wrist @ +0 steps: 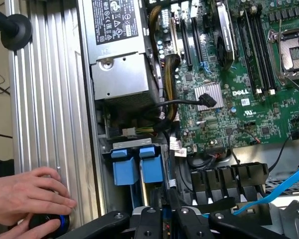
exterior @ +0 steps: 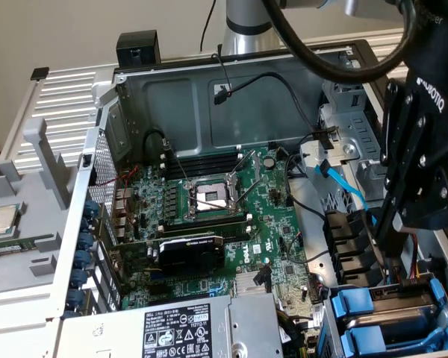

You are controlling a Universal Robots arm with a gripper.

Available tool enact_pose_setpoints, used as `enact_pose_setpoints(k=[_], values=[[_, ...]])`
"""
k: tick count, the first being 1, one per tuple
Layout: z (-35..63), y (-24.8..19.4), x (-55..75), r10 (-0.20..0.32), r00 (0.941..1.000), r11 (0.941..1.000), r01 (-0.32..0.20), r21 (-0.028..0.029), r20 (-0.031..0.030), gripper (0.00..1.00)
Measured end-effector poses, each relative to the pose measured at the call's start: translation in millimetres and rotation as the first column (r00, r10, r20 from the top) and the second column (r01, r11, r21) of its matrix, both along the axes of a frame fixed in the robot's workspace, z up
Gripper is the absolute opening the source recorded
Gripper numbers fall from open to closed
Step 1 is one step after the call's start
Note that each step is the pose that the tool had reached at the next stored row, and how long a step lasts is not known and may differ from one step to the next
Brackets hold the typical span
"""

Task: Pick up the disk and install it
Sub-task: 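Insert the second disk wire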

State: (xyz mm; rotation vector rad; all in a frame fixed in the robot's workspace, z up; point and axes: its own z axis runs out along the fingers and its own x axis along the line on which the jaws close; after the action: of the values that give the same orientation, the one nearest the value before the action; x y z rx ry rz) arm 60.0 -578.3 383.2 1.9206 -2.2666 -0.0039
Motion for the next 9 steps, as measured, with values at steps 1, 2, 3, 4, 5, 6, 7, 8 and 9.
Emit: enact_pose_setpoints(k=[1, 2, 3, 4, 5, 6, 7, 8, 9], values=[[0.1, -1.8, 0.1, 0.000, 1.0000, 1.0000, 0.000, 0.0086, 0.0000, 0.16], [0.2, -3.8, 0.1, 0.000, 1.0000, 0.9998, 0.000, 0.0179, 0.0000, 0.16], [0.2, -5.5, 0.1, 0.000, 1.0000, 0.9996, 0.000, 0.0275, 0.0000, 0.16], [0.3, -7.1, 0.2, 0.000, 1.0000, 0.9994, 0.000, 0.0357, 0.0000, 0.16], [0.3, -8.1, 0.2, 0.000, 1.0000, 0.9991, 0.000, 0.0428, 0.0000, 0.16], [0.3, -8.8, 0.2, 0.000, 1.0000, 0.9989, 0.000, 0.0467, 0.0001, 0.16], [0.3, -9.0, 0.2, 0.000, 1.0000, 0.9989, 0.000, 0.0475, 0.0001, 0.16], [0.4, -9.0, 0.2, 0.000, 1.0000, 0.9989, 0.000, 0.0474, 0.0000, 0.16], [0.3, -9.0, 0.2, 0.000, 1.0000, 0.9989, 0.000, 0.0476, 0.0000, 0.16]])
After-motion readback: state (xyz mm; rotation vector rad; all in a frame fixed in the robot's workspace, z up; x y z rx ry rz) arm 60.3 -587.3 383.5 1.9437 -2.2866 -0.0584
